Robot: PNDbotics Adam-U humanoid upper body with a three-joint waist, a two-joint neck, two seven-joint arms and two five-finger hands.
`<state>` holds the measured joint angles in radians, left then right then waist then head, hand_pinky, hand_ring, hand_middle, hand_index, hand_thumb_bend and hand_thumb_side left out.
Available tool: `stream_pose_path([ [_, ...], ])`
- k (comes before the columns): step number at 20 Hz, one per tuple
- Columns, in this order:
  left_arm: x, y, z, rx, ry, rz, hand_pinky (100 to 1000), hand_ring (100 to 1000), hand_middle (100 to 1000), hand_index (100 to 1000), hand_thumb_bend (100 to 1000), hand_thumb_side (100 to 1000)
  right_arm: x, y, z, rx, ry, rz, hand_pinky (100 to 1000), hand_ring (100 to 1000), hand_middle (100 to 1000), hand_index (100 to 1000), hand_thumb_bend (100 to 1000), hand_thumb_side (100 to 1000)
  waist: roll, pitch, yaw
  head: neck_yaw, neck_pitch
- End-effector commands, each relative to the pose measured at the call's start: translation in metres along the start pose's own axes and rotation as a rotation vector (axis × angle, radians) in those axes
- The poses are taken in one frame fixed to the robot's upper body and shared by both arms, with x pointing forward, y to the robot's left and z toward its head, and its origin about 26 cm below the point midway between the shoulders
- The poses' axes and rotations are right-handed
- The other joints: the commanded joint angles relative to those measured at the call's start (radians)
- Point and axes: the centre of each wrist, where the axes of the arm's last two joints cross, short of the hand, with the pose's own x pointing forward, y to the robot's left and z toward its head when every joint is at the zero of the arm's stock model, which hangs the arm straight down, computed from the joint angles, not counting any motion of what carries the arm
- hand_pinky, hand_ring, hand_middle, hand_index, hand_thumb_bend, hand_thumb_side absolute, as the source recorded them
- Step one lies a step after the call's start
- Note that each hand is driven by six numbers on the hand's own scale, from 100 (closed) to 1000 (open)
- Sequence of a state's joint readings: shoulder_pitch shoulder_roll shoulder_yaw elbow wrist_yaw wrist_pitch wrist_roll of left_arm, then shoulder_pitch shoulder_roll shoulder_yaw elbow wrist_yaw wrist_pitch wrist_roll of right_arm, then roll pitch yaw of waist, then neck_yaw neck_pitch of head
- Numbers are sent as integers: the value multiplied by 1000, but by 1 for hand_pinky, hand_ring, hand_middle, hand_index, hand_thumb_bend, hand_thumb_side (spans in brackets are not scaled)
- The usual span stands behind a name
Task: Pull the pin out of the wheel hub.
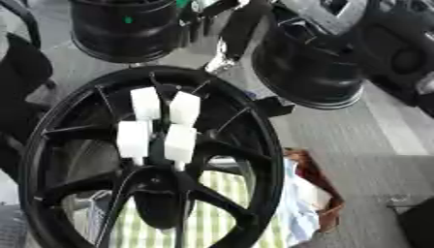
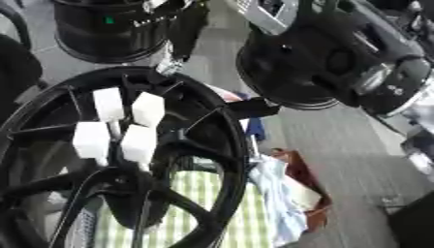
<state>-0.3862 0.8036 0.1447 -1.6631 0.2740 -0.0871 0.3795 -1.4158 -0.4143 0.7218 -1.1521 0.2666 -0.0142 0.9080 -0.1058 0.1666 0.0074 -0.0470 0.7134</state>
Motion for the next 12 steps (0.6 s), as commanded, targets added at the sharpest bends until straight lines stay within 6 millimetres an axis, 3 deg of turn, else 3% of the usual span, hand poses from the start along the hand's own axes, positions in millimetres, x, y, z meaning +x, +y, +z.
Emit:
stream_pose_path([
  [1,10,3,-7,-7,-34,-4,822,880,785,846,527,584,-1,-5,3,-4,19,6,857,882,826,883,399,452,9,-14,1,-2,-5],
  [12,10,4,-7,-13,-33,-15,823,880,785,845,530,574,8,-5,4,8,27,-119,825,864,793,873,426,520,0,-22,-2,-2,15],
])
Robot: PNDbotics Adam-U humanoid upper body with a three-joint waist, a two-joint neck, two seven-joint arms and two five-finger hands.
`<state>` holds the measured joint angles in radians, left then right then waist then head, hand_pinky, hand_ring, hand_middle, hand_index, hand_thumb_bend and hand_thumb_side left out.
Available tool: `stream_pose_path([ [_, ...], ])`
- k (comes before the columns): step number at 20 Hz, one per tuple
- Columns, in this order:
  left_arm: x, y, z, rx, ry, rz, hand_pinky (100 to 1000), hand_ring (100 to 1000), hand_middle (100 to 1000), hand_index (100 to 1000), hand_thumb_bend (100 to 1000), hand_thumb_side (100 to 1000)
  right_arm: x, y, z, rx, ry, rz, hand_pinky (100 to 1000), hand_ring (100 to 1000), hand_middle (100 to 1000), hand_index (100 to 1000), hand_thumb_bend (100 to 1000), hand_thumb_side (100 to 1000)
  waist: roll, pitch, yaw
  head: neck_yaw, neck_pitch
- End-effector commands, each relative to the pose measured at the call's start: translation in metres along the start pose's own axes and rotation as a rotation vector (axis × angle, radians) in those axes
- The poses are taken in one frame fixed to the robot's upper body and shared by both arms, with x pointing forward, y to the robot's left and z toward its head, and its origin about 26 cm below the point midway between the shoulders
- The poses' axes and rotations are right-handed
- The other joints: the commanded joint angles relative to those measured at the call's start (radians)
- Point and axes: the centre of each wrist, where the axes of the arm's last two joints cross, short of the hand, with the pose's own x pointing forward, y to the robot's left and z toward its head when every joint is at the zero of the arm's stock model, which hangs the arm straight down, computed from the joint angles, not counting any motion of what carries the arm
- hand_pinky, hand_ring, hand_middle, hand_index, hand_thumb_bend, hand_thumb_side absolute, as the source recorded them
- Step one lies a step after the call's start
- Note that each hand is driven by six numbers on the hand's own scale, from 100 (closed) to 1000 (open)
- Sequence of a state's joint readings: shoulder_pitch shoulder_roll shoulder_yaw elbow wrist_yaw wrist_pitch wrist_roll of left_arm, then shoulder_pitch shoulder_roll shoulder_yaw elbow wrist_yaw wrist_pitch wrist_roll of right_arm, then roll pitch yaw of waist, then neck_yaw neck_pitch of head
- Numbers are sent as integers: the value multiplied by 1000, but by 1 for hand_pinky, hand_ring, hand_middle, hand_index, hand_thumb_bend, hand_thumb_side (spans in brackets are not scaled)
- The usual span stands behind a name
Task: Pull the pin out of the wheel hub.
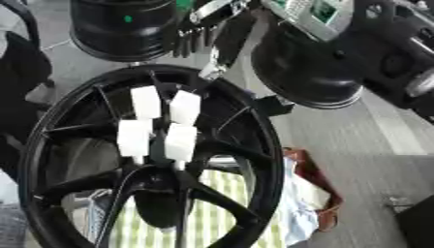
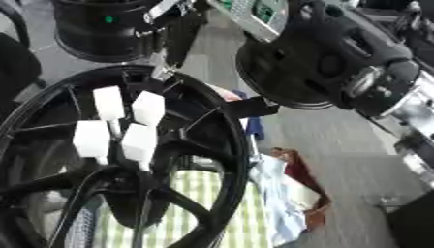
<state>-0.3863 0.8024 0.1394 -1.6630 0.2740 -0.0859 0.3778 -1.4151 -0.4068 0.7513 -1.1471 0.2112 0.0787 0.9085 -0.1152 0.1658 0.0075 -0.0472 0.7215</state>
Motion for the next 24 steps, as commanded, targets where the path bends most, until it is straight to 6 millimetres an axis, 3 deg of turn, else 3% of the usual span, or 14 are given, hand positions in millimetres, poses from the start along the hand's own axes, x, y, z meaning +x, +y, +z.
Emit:
stream_pose_path([
  [1,10,6,-7,-9,-35,-18,823,880,785,845,530,574,8,-10,13,-25,21,-46,819,860,787,869,421,530,8,-23,-2,-3,7],
  [13,10,4,-8,-19,-33,-15,823,880,785,845,529,574,42,-7,13,25,63,-212,800,855,779,871,452,534,0,-38,-5,-24,34],
  [24,9,3,-7,-25,-28,-12,823,879,779,844,529,573,33,2,0,68,115,-291,800,862,784,872,480,507,-1,-50,-2,-44,48],
])
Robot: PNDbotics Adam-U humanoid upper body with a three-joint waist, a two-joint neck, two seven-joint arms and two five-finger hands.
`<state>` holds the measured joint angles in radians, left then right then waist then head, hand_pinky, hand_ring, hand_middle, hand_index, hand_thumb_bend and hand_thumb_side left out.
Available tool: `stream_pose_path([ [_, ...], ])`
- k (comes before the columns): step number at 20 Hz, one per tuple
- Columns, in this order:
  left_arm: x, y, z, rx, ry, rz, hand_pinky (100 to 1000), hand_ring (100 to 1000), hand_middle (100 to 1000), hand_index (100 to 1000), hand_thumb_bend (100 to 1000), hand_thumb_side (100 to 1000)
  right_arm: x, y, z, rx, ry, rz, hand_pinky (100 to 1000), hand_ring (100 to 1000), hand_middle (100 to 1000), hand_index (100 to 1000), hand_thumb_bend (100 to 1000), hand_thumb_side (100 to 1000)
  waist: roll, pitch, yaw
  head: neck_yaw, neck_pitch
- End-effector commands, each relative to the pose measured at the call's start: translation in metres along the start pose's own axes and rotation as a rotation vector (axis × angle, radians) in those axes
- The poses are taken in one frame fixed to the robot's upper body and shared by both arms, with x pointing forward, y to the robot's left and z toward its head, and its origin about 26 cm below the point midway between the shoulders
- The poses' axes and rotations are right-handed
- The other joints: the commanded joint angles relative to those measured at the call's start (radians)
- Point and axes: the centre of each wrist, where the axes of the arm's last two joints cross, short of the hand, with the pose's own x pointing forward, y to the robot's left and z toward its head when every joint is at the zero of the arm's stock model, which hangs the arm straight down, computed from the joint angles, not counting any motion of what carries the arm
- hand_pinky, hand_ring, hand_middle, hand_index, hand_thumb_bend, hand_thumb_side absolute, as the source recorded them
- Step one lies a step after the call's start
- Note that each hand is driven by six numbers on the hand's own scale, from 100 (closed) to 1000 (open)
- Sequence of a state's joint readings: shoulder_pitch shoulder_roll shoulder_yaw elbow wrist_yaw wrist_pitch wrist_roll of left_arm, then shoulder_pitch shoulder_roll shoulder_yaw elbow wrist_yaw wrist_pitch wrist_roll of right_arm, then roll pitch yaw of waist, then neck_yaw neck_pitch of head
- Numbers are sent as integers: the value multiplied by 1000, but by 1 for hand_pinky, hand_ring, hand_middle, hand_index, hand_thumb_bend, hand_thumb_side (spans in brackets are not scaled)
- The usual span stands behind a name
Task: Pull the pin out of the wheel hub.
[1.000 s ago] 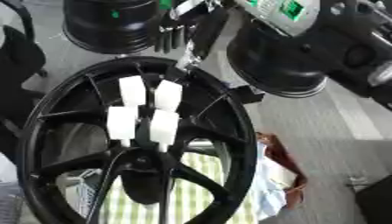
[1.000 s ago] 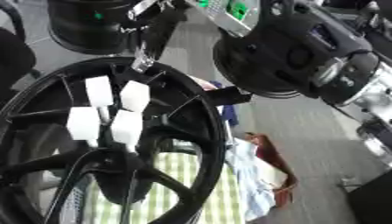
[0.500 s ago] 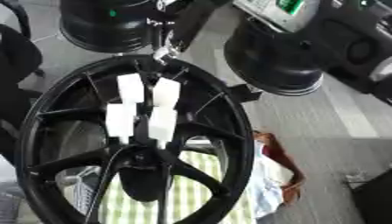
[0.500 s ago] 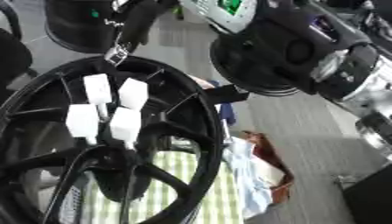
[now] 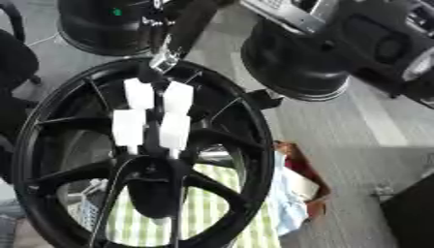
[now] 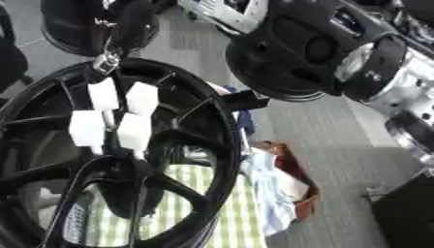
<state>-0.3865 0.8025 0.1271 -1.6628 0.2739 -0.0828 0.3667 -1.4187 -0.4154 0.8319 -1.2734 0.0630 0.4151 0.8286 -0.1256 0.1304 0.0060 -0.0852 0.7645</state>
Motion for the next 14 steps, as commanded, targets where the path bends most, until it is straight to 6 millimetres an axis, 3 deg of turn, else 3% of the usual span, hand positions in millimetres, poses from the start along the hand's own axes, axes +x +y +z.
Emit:
stream_pose_path([
  [1,10,6,-8,-2,-34,-11,823,879,778,843,529,573,-3,-7,5,64,65,-76,800,863,785,872,482,507,9,-14,-1,-7,6],
  [14,10,4,-8,2,-33,-1,822,878,773,840,528,573,-34,-6,-8,67,118,-135,801,868,790,874,494,480,10,-5,6,-31,6],
])
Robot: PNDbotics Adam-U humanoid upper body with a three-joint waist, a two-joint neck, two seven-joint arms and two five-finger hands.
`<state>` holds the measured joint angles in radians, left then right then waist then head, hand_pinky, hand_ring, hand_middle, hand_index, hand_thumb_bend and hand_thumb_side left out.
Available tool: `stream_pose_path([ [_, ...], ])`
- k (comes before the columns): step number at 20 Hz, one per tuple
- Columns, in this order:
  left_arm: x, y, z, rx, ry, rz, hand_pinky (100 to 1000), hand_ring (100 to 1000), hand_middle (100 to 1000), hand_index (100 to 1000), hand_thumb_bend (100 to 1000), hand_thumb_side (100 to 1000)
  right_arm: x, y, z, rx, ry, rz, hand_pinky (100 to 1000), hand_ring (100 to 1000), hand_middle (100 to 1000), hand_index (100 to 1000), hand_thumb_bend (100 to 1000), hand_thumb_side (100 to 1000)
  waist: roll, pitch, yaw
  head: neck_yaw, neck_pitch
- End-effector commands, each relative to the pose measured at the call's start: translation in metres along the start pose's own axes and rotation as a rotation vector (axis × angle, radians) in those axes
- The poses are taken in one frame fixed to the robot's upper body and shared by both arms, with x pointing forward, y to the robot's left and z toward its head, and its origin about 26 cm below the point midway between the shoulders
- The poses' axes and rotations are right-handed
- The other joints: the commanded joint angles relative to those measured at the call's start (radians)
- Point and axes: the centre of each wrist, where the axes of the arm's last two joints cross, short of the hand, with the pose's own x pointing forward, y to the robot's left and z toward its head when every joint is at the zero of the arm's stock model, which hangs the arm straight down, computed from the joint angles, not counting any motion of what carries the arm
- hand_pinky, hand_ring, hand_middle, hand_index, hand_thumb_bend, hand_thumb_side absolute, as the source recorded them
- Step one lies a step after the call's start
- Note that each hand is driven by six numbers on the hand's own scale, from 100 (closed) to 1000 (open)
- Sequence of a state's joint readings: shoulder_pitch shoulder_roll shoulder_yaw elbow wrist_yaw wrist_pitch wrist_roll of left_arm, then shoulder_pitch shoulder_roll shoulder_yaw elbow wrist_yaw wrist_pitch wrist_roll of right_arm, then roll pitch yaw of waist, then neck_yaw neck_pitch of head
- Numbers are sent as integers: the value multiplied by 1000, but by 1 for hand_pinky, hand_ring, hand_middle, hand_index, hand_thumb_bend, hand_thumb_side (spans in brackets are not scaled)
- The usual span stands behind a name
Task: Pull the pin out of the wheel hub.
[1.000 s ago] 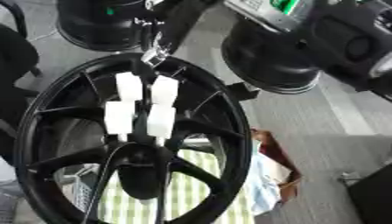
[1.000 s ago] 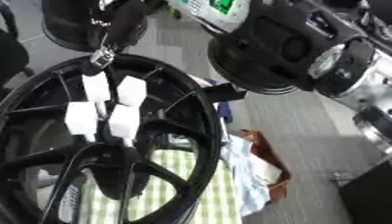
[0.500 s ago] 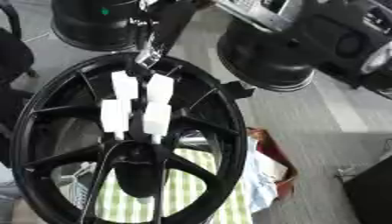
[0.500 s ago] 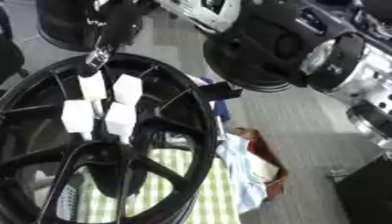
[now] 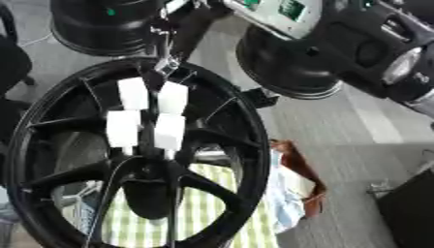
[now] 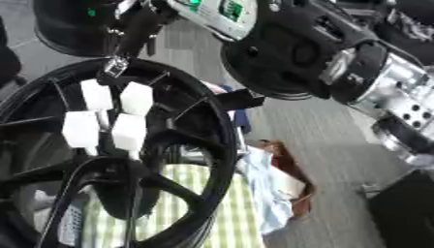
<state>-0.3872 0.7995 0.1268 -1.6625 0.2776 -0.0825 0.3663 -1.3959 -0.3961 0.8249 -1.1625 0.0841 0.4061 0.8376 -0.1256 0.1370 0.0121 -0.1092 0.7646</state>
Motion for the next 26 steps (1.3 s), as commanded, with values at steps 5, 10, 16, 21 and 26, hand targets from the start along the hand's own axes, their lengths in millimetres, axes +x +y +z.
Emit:
stream_pose_path([
  [5,11,4,-8,3,-37,-3,822,879,772,839,527,572,-19,-7,1,52,65,-84,802,873,794,875,500,473,11,-10,2,-22,5],
  [10,10,4,-8,3,-34,-5,822,879,771,838,526,573,-28,-4,-3,58,70,-85,805,875,795,876,506,455,11,-8,2,-23,5],
  [16,8,5,-6,1,-26,-12,822,879,771,836,526,572,-27,-2,8,43,79,-70,799,873,793,878,513,450,10,-6,-3,50,5],
  [21,8,5,-7,-2,-27,-13,822,879,771,836,525,573,-24,1,12,19,97,-89,796,871,793,881,505,462,9,-6,-3,76,1],
  [26,7,4,-6,-3,-24,-12,822,880,771,836,525,573,-17,5,13,5,120,-87,809,891,809,891,512,472,6,-4,-2,72,-5],
])
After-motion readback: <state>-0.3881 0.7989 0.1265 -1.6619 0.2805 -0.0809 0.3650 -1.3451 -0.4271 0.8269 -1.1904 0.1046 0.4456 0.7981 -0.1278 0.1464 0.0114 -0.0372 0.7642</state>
